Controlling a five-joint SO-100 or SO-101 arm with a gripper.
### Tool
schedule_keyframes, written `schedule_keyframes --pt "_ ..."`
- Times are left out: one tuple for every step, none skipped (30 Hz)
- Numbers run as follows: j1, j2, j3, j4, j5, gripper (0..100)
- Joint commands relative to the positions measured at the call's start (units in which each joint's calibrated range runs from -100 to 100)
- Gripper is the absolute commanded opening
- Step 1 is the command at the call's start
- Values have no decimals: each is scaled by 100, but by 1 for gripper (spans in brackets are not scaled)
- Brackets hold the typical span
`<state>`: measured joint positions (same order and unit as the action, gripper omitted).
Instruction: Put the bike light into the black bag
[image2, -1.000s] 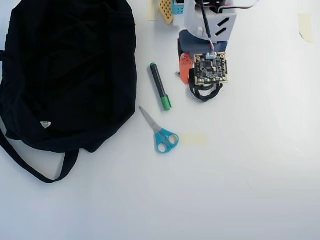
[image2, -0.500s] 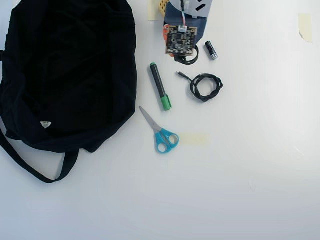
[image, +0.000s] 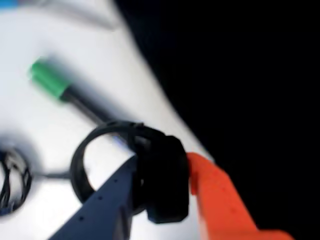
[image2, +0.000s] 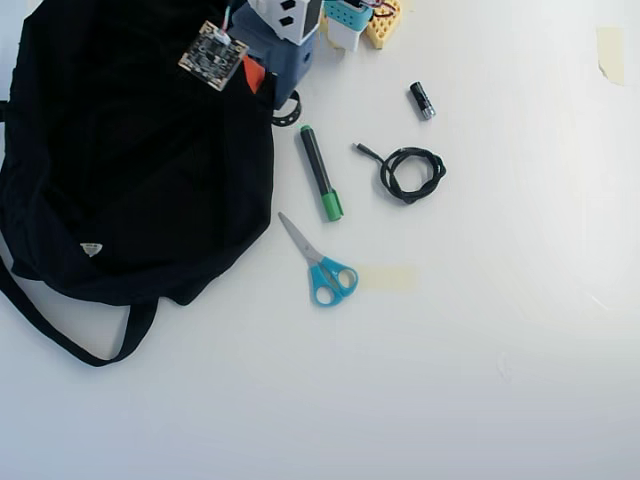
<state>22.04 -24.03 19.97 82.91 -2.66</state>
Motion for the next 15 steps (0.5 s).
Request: schedule_keyframes --pt "630 -28 -20 -384 -90 2" --pt "735 -28 7 -419 -211 2" --pt "832 -28 43 -479 -358 2" --pt "945 -28 70 -548 -505 2" --pt "1034 -28 70 -599 -651 2" --pt "1109 -28 70 -643 -846 2" --pt "1214 -28 79 -668 -1239 2" --pt "1259 -28 124 -686 -1380 2" --pt "1386 -20 213 -1090 -1428 2" --pt "1423 -28 312 -1383 -1417 2" --pt "1528 -20 591 -2029 -1223 2" --pt "1782 -20 842 -2503 -1123 2" --pt "1909 -20 959 -2667 -1092 2" --pt "2201 -20 1220 -3037 -982 2" --pt "2515 -20 1516 -3614 -851 2"
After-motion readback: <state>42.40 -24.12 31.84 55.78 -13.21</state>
